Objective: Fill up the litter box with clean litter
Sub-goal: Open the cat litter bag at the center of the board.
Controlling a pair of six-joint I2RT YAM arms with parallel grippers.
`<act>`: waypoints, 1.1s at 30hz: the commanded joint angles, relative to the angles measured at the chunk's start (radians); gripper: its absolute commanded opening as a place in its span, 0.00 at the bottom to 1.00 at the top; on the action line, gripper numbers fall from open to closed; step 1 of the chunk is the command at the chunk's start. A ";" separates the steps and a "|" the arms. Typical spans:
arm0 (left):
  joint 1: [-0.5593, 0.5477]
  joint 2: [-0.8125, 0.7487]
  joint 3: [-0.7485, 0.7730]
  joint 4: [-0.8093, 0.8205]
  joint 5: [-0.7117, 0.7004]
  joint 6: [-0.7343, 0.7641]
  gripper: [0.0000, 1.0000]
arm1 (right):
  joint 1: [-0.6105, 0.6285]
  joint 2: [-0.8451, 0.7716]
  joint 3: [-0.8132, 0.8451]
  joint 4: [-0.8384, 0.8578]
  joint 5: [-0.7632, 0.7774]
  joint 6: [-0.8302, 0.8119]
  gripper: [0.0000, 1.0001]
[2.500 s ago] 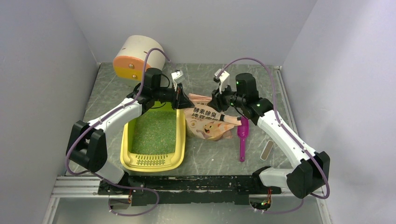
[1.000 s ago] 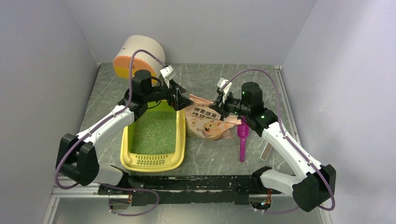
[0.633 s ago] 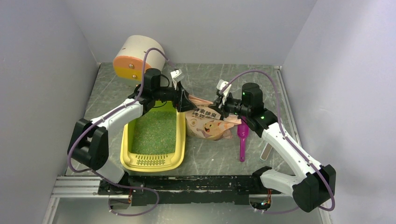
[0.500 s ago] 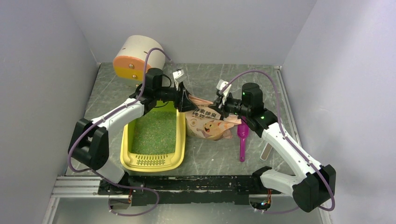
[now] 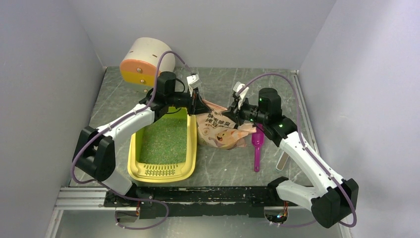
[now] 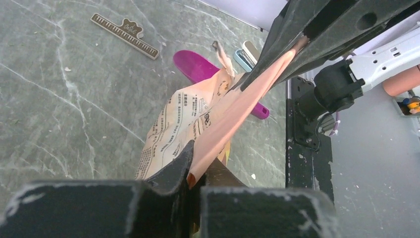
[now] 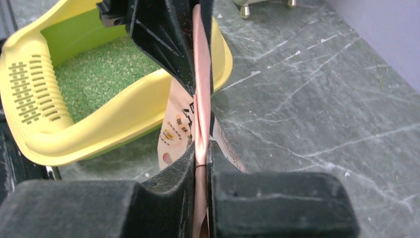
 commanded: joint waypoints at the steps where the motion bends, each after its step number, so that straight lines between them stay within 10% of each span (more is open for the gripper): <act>1: -0.004 -0.041 0.006 -0.002 -0.041 0.071 0.05 | 0.002 -0.083 0.077 0.061 0.082 0.133 0.12; 9: -0.005 -0.097 -0.082 0.141 -0.039 0.110 0.05 | -0.061 -0.137 0.093 -0.064 0.505 0.297 0.65; 17: -0.016 -0.100 -0.087 0.137 -0.049 0.131 0.05 | -0.499 -0.102 -0.032 -0.085 0.047 0.517 0.68; 33: -0.021 -0.108 -0.057 0.076 -0.077 0.164 0.05 | -0.478 -0.067 -0.335 0.319 -0.242 0.640 0.52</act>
